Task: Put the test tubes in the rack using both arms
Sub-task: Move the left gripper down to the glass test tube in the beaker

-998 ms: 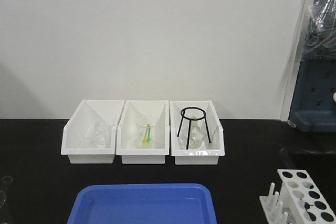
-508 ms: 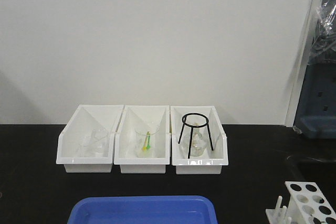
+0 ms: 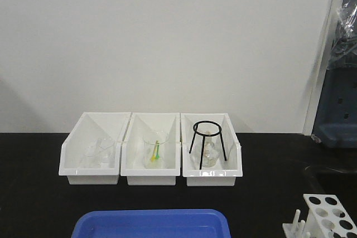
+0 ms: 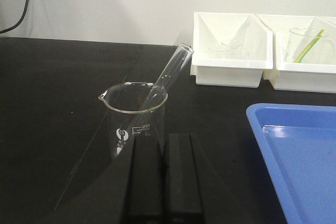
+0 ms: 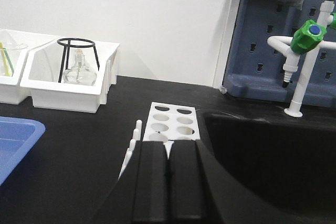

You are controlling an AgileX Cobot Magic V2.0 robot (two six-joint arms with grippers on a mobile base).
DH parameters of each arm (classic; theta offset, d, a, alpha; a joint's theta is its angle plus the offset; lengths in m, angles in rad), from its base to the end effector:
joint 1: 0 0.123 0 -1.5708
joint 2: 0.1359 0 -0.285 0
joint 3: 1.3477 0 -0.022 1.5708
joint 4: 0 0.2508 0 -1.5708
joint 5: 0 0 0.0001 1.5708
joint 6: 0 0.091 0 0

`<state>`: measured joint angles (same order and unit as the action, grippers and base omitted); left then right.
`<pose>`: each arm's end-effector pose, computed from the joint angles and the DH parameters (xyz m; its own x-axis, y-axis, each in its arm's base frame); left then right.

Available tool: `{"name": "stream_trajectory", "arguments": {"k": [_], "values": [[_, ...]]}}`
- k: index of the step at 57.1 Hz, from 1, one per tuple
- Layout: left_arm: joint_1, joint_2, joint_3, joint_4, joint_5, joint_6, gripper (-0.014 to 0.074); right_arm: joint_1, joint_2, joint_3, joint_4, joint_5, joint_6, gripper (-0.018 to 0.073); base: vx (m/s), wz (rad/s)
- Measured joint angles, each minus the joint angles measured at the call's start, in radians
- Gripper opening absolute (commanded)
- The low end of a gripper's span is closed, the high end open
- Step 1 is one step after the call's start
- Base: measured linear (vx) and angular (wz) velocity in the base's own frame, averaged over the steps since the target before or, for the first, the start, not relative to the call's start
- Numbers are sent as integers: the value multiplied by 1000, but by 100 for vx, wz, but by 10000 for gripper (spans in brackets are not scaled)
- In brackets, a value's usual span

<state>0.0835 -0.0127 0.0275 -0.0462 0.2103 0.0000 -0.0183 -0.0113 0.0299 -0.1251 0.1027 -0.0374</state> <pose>0.0557 0.0038 0.1855 -0.1333 -0.0565 -0.9895 -0.0800 0.9957 -0.0461 0.0568 -0.0022 0.1944 -0.0379 -0.1605 -0.9863 0.0253 0.9866 -0.1615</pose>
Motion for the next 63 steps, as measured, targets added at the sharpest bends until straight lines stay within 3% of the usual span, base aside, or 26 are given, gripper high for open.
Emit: {"name": "stream_trajectory", "arguments": {"k": [14,50,63], "values": [[0,0,0,1,-31,0,-5,0,0,0,0,0,0,-8,0,0],[0,0,0,0,-270,0,-3,0,0,0,0,-1,0,-8,0,0],[0,0,-2,0,-307,0,15,0,0,0,0,-60,0,-8,0,0]]}}
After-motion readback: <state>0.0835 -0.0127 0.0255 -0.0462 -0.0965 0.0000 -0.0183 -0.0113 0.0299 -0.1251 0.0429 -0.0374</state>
